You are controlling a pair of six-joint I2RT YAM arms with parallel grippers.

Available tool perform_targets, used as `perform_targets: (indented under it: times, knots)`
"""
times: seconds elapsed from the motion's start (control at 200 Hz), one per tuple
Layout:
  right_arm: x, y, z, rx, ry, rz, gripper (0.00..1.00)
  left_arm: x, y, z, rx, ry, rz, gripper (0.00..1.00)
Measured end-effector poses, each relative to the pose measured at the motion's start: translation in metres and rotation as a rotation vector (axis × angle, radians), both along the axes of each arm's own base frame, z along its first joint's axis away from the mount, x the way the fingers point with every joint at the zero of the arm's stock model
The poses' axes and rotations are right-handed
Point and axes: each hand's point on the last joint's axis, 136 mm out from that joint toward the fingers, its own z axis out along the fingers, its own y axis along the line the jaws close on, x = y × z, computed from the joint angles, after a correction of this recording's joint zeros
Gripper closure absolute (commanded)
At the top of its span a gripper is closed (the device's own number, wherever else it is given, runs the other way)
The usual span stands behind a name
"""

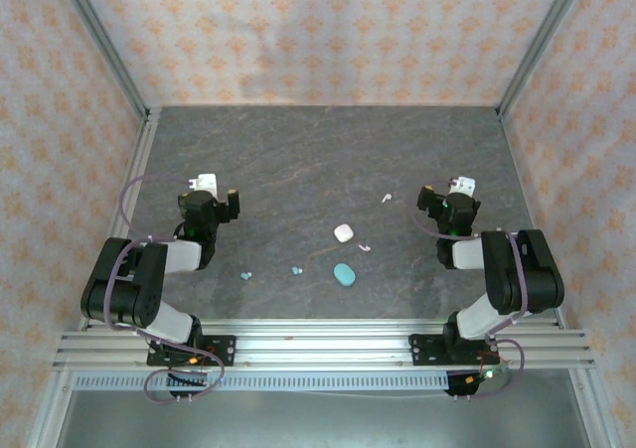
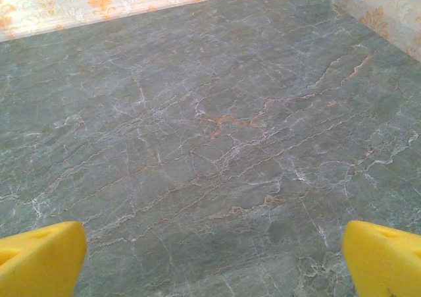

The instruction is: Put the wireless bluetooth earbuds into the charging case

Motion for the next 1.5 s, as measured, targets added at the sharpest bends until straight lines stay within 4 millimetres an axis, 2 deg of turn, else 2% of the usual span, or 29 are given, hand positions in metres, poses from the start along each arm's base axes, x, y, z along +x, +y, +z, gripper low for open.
perform_targets:
  times: [0.676,0.791,0.916,1.071,1.126,1.221,1.311,1.416,1.501]
  knots:
    - [0.000,0.001,0.000,0.002,0.000,0.006,0.01,0.000,-0.001,-0.001,-0.002,0.015,-0.007,0.00]
    - [-0.002,0.002,0.004,0.004,0.005,0.010,0.01,0.004,-0.004,0.010,-0.009,0.019,-0.021,0.00]
    - [-0.005,0.000,0.028,0.011,0.002,-0.007,0.01,0.004,-0.004,0.031,-0.017,0.009,-0.015,0.00]
    - [0.002,0.005,0.085,0.081,-0.042,0.000,0.01,-0.001,-0.001,0.059,-0.071,0.024,0.032,0.00]
    - [0.002,0.010,0.098,0.114,-0.036,0.007,0.00,-0.004,0.001,0.071,-0.095,0.026,0.054,0.00]
    - [-0.001,0.030,0.108,0.151,0.024,0.044,0.01,-0.011,0.003,0.095,-0.138,0.018,0.086,0.00]
    - [-0.013,0.079,0.102,0.164,0.132,0.163,0.03,-0.022,0.003,0.112,-0.168,0.014,0.101,0.00]
    - [-0.050,0.146,0.084,0.152,0.278,0.349,0.08,-0.039,0.004,0.116,-0.184,0.041,0.111,0.00]
    - [-0.087,0.185,0.069,0.143,0.387,0.469,0.12,-0.054,0.004,0.110,-0.198,0.092,0.120,0.00]
